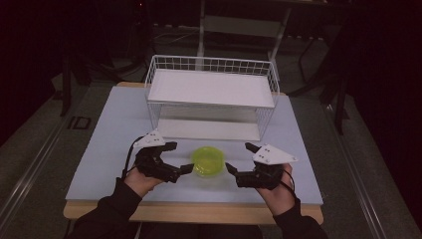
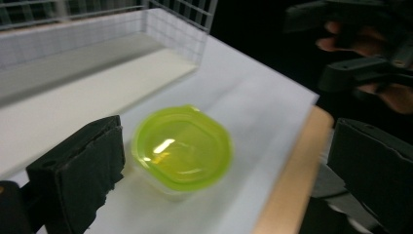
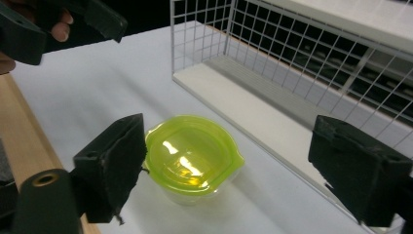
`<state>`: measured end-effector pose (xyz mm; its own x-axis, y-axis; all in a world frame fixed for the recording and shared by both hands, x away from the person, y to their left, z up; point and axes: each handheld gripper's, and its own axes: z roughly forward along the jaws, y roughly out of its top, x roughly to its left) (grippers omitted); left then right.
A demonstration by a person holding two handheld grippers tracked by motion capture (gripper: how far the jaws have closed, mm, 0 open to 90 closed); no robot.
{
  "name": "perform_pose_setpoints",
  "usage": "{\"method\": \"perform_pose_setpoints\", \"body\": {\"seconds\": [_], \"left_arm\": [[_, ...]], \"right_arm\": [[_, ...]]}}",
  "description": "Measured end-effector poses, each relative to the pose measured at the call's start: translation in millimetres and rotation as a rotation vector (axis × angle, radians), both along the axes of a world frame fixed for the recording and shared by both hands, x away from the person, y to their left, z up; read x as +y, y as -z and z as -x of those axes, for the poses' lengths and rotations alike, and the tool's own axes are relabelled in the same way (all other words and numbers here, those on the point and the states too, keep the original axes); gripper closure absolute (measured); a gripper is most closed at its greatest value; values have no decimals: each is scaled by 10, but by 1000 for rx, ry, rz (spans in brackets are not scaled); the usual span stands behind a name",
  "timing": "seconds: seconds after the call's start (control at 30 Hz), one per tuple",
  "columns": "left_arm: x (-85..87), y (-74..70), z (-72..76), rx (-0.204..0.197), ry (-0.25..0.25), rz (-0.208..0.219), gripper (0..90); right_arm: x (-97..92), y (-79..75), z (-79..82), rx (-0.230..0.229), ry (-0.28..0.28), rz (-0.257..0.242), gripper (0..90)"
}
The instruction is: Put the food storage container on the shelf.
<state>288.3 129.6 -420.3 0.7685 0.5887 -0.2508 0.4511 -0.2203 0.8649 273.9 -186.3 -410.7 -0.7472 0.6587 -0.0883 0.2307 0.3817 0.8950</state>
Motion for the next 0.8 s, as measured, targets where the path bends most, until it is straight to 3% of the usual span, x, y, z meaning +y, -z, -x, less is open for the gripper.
{"method": "perform_pose_setpoints", "body": {"seconds": [0.1,0.23,0.4,0.47,0.57,0.8], "left_arm": [[-30,14,-76,27,-10,1,53],[-70,66,-186,80,-34,2,158],[-128,199,-266,144,-64,-39,269],[-136,230,-279,150,-64,-40,331],[-167,342,-336,186,-105,-78,343],[-192,533,-437,266,-142,-97,343]], "right_arm": [[48,24,-70,24,12,19,231],[129,91,-172,46,10,27,239],[200,193,-303,90,31,39,277],[207,217,-330,100,31,41,283],[229,312,-415,139,56,55,305],[247,521,-559,187,93,100,307]]}}
